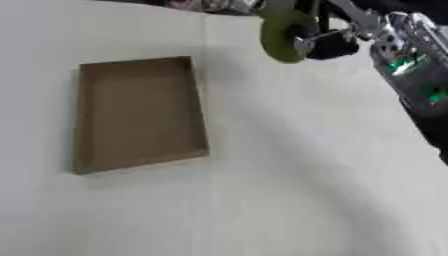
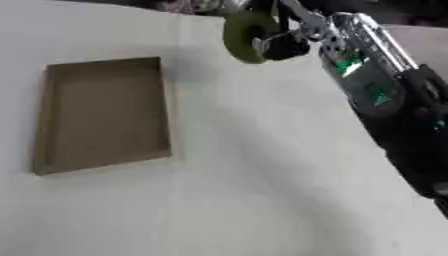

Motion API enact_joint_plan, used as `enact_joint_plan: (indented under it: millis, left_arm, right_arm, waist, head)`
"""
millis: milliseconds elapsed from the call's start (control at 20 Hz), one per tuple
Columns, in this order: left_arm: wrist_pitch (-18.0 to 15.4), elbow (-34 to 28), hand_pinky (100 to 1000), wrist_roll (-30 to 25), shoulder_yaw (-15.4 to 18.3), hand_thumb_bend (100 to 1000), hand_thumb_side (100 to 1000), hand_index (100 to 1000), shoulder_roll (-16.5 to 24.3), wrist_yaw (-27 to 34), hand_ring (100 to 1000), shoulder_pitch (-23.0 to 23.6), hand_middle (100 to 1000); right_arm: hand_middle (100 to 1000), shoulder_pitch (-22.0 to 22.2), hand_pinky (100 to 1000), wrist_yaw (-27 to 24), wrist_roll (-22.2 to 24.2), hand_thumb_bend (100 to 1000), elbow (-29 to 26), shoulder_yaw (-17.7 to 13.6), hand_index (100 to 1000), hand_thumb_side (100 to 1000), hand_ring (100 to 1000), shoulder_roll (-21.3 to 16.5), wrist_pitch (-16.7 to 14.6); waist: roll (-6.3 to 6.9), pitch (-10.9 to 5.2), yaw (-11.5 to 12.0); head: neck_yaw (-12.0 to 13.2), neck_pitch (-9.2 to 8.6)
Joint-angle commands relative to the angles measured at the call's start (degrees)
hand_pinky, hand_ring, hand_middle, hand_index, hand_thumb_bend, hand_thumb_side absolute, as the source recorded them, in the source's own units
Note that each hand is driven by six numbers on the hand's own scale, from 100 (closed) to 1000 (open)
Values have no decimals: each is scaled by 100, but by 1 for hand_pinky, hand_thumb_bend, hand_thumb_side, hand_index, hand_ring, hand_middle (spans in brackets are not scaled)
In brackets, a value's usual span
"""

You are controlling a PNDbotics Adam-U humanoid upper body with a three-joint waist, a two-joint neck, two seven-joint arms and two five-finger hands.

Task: Pick up objects on the table and place them in the box.

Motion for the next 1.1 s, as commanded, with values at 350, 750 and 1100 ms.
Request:
enact_joint_plan:
  millis: [350,750,1100]
  left_arm:
    - [5,-113,699,7,-25,100,605,754,125,23,658,-67,577]
    - [2,-113,699,-7,-45,100,605,754,102,52,659,-99,577]
    - [4,-113,699,-37,-62,100,605,754,82,73,659,-119,577]
  right_arm:
    - [539,-691,743,-23,517,100,-1250,462,634,127,361,345,-91]
    - [534,-923,722,335,1165,100,-1027,860,626,152,355,1253,-3]
    - [528,-822,714,542,1210,100,-387,1216,618,173,354,1855,-57]
  waist:
    - [19,-219,51]
    - [32,-214,96]
    - [42,-193,132]
  head:
    - [-48,-8]
    - [-93,17]
    - [-192,73]
